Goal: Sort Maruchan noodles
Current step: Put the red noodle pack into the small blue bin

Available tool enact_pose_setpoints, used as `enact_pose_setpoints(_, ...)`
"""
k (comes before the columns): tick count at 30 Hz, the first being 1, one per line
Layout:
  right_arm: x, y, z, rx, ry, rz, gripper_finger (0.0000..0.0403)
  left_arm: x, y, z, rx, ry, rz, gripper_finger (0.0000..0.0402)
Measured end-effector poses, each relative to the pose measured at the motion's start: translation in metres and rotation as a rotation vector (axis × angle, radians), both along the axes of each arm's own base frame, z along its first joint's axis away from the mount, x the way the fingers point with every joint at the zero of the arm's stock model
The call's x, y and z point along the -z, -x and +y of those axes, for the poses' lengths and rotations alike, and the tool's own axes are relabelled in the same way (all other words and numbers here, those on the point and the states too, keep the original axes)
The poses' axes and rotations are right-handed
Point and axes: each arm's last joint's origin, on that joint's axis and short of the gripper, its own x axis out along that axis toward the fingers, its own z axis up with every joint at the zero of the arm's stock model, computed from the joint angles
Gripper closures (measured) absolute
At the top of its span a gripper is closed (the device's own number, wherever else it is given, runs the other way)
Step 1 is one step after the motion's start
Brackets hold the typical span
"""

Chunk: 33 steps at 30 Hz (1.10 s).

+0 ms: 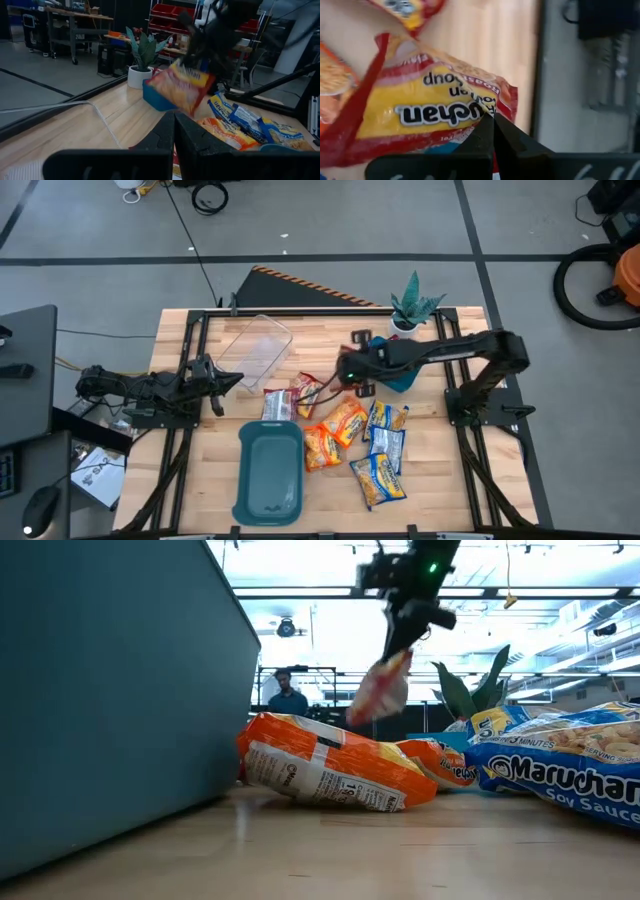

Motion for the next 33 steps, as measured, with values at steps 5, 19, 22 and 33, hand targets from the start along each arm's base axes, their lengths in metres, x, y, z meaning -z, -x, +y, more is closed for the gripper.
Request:
enact_pose_setpoints(5, -0.027, 0.028, -0.005, 0.115, 0.061, -0.052, 0.0397, 0.0, 0.0, 0.0, 0.0, -0.001, 0.0, 0.039)
enact_pose_setpoints(19, 0.015, 0.068, -0.039, 0.355, 0.092, -0.095, 0.0396, -0.001, 0.0, 0.0, -0.001, -0.013, -0.001, 0.039)
enact_pose_setpoints(22, 0.026, 0.071, -0.053, 0.409, 0.089, -0.096, 0.0396, -0.001, 0.0, 0.0, -0.001, -0.012, -0.003, 0.039)
enact_pose_setpoints(33, 0.069, 0.091, -0.074, 0.521, -0.1, -0.045, 0.0391, -0.001, 0.0, 0.0, 0.0, -0.01, -0.002, 0.039)
